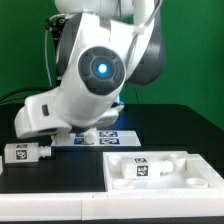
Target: Assemble one leg
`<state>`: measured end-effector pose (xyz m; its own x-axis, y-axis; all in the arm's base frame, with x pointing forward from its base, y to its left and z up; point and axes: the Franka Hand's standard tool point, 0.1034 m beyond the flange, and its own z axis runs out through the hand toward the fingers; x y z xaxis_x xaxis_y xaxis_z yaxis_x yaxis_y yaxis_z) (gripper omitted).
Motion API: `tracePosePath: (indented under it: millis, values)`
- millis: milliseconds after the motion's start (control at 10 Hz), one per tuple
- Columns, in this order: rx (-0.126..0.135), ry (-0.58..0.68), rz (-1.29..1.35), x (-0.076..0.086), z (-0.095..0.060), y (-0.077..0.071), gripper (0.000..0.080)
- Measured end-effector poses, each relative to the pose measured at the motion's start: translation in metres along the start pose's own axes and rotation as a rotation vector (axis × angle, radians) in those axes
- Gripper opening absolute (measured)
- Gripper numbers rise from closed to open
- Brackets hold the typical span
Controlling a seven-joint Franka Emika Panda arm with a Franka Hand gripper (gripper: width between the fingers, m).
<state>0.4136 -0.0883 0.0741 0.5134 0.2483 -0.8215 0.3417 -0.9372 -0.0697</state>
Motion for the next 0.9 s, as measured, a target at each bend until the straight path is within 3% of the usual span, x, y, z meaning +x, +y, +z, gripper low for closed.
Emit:
tracePosePath:
  millis: [200,300,400,500,600,700,800,900]
  values:
    - [-0.006,0.006,-0.018,-0.021,-0.055,-0.004,0.0284]
    - [-0.018,0.105,-0.042,-0.013,-0.059,0.005,0.0284]
    - [-0.006,0.224,-0.046,-0.009,-0.038,0.014,0.0284]
    - [0.003,0.253,-0.040,-0.018,-0.034,0.012,0.0284]
    - [-0.002,0.310,-0.024,-0.014,-0.041,0.009,0.0284]
    - [0.002,0.370,-0.006,-0.009,-0.046,-0.004,0.0284]
    - [0.024,0.406,0.027,-0.009,-0.060,-0.022,0.0284]
    - [0.053,0.479,0.059,-0.004,-0.090,-0.043,0.0284]
